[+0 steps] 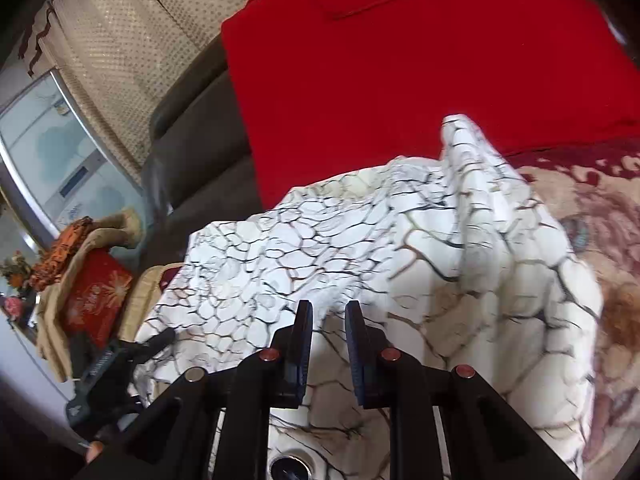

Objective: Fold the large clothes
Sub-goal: 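Fold the coat edge over with the left gripper while the right gripper holds the coat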

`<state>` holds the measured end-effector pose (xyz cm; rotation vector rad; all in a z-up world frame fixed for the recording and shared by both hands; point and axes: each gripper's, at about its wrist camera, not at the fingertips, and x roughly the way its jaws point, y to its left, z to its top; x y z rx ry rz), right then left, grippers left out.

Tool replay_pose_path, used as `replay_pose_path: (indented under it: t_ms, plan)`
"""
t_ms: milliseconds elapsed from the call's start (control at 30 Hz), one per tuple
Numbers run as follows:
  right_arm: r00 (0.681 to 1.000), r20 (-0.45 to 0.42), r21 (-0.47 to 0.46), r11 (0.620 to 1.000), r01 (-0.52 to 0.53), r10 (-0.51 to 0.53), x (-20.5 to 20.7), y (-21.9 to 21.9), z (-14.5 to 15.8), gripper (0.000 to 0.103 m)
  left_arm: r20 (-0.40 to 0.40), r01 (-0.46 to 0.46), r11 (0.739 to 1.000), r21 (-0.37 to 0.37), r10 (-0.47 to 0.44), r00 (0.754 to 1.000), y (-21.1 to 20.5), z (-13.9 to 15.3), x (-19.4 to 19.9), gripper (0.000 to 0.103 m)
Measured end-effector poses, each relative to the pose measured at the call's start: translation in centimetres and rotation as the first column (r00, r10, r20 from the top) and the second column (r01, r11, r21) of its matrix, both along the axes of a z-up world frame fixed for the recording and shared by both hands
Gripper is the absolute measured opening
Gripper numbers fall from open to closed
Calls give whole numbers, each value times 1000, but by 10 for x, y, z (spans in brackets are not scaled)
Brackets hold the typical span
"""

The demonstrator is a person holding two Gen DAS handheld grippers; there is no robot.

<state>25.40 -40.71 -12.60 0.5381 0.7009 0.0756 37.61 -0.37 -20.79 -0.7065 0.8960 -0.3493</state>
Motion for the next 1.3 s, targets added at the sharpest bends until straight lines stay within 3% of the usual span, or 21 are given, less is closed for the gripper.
replay_pose_path:
  t_ms: [67, 200, 300, 433, 500, 600, 667, 733, 767, 833, 900, 933, 967, 1000, 1033, 1133, 1267, 1300]
  plan:
    - [999, -32, 9, 1000, -23, 23, 10, 3, -6, 20, 28, 10, 1000, 23, -10, 1000, -5, 4, -2, 35]
    - [955, -290, 96, 995, -31, 58, 36, -3, -60, 15, 107, 42, 992, 121, -55, 993, -19, 30, -15, 28]
    - [958, -280, 167, 986, -15, 62, 27, -17, -54, 11, 214, 74, 960, 268, -135, 968, -42, 61, -34, 26]
    - [985, -174, 170, 985, 34, -4, 3, -44, -31, 14, 303, 128, 896, 426, -274, 913, -85, 99, -57, 24]
    - [985, -169, 179, 981, 77, -47, -6, -63, -29, 14, 333, 161, 853, 497, -359, 872, -114, 116, -72, 24]
    - [976, -203, 280, 950, 140, -84, -16, -95, -41, 11, 345, 192, 791, 581, -453, 822, -153, 131, -93, 23]
    - [984, -145, 360, 921, 150, -104, -27, -114, -33, 11, 339, 222, 748, 625, -517, 786, -180, 136, -104, 23]
    - [985, -67, 399, 900, 174, -160, -45, -135, -20, 13, 317, 262, 690, 675, -592, 741, -215, 135, -119, 23]
    - [979, -53, 403, 893, 202, -197, -52, -147, -17, 13, 292, 281, 643, 713, -636, 714, -239, 129, -129, 23]
    - [961, -63, 435, 859, 269, -268, -67, -173, -20, 16, 240, 312, 573, 758, -690, 683, -271, 117, -143, 23]
    - [948, -103, 494, 812, 311, -301, -77, -196, -32, 16, 162, 349, 477, 807, -746, 646, -309, 95, -155, 23]
    - [943, -115, 522, 788, 326, -313, -83, -205, -38, 16, 101, 368, 409, 835, -772, 627, -329, 78, -160, 23]
    - [939, -125, 543, 770, 335, -320, -88, -212, -42, 16, 64, 376, 363, 853, -786, 614, -341, 66, -161, 24]
    - [935, -130, 561, 753, 343, -330, -94, -220, -45, 16, 12, 377, 293, 879, -803, 596, -355, 47, -165, 26]
    - [932, -129, 569, 744, 349, -339, -95, -227, -44, 16, -9, 359, 253, 899, -807, 590, -363, 33, -169, 26]
    - [928, -132, 567, 741, 360, -349, -102, -241, -43, 16, 15, 316, 243, 917, -813, 582, -364, 28, -178, 31]
    - [926, -139, 564, 741, 365, -350, -103, -249, -43, 16, -1, 413, 278, 867, -830, 558, -356, 43, -171, 70]
    - [928, -137, 552, 751, 363, -347, -101, -248, -42, 16, 7, 446, 289, 847, -845, 535, -349, 52, -173, 76]
